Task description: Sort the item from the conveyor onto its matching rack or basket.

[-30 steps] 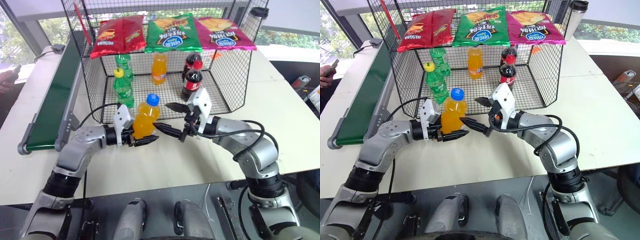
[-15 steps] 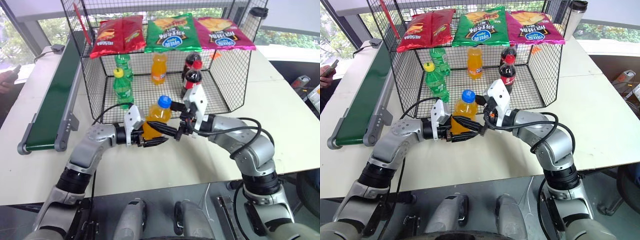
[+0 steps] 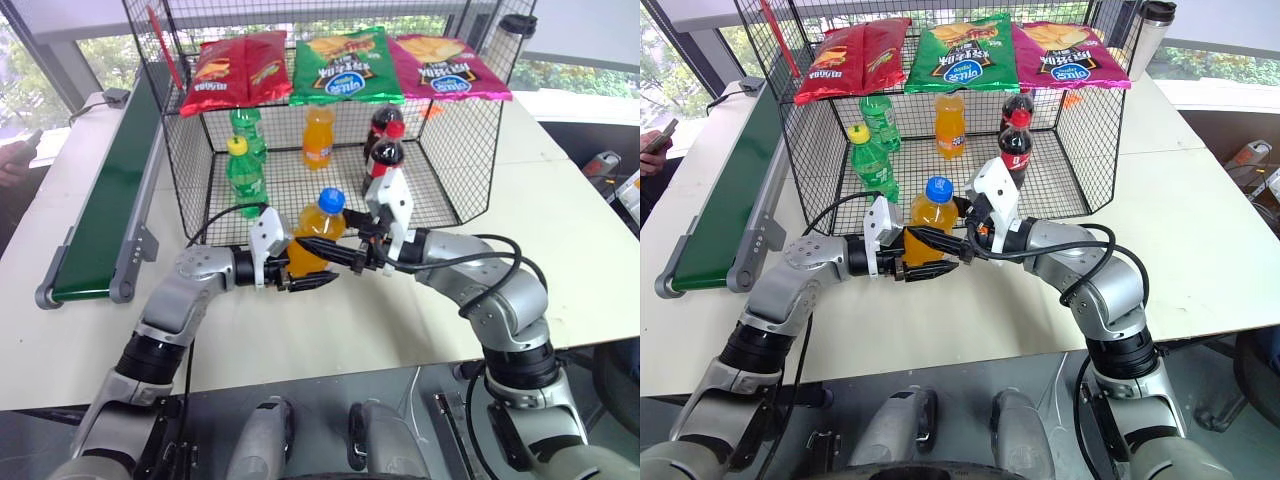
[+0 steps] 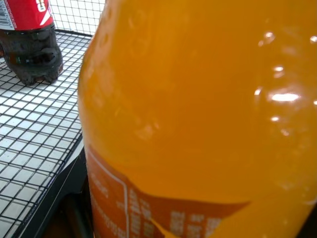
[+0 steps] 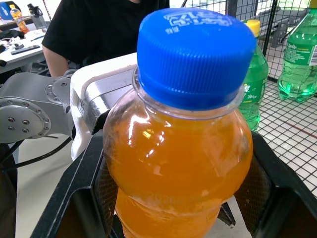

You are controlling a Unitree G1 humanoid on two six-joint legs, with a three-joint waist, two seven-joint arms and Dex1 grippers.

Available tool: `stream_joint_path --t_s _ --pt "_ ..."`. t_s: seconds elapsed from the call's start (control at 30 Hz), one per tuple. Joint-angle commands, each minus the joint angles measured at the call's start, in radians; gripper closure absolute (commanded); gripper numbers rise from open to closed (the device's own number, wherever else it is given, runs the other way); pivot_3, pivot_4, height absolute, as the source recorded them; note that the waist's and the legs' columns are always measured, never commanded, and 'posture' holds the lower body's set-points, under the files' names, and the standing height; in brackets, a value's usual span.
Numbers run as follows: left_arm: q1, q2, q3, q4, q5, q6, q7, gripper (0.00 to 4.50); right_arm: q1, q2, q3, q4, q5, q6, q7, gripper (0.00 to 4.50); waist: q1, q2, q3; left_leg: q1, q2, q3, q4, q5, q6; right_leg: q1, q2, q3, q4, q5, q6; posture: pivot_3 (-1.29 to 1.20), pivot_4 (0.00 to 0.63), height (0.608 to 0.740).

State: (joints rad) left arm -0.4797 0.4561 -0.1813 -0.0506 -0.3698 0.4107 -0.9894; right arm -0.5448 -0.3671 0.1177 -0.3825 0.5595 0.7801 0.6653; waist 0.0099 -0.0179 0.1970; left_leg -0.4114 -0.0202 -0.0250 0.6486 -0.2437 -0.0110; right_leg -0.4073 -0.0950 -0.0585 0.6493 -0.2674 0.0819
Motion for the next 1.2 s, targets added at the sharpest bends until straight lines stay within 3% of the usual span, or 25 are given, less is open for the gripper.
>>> stream_joint_path --t_s 0.03,0.2,0.3,0.57,0.97,1.2 --pt "0.006 0.018 0.045 -0.046 -0.019 0.013 0.014 1.42 -0.006 -0.002 -0.021 -0.03 0.023 -0.014 0.006 1.98 0.0 0.0 0.0 0.0 0.0 0.0 0.0 0.0 0.0 0.0 0.0 0.0 0.0 0.0 0.0 0.0 0.15 0.739" --pt "0.016 0.007 0.058 -0.074 -0.016 0.026 0.067 1.42 0.001 -0.006 -0.02 -0.032 0.024 -0.013 0.003 1.98 0.0 0.0 0.0 0.0 0.0 0.0 0.0 0.0 0.0 0.0 0.0 0.0 0.0 0.0 0.0 0.0 0.15 0.739" --pt "0.011 0.009 0.054 -0.071 -0.018 0.025 0.066 0.02 -0.002 -0.004 -0.016 -0.029 0.022 -0.016 0.0 1.98 0.0 0.0 0.0 0.0 0.0 0.0 0.0 0.0 0.0 0.0 0.0 0.0 0.0 0.0 0.0 0.0 0.15 0.739" --pt "0.005 0.038 0.059 -0.102 -0.051 0.071 0.042 0.0 -0.007 -0.006 -0.016 -0.027 0.018 -0.018 -0.006 1.98 0.0 0.0 0.0 0.0 0.0 0.0 0.0 0.0 0.0 0.0 0.0 0.0 0.001 0.0 0.0 0.0 0.15 0.739" --pt "0.111 0.289 0.102 -0.243 -0.147 0.212 -0.116 0.0 -0.038 -0.01 -0.046 0.022 -0.024 -0.044 -0.047 1.98 -0.007 0.0 0.0 0.0 0.0 0.0 0.0 0.0 0.0 0.0 0.0 0.0 0.0 0.0 0.0 0.0 0.15 0.739" --pt "0.088 0.207 0.246 -0.239 -0.181 0.251 0.096 0.0 -0.106 0.022 -0.035 0.157 -0.152 -0.122 -0.149 1.98 -0.001 0.0 0.0 0.0 0.0 0.0 0.001 0.0 0.0 0.0 0.0 0.0 0.001 0.0 0.0 0.0 0.15 0.739"
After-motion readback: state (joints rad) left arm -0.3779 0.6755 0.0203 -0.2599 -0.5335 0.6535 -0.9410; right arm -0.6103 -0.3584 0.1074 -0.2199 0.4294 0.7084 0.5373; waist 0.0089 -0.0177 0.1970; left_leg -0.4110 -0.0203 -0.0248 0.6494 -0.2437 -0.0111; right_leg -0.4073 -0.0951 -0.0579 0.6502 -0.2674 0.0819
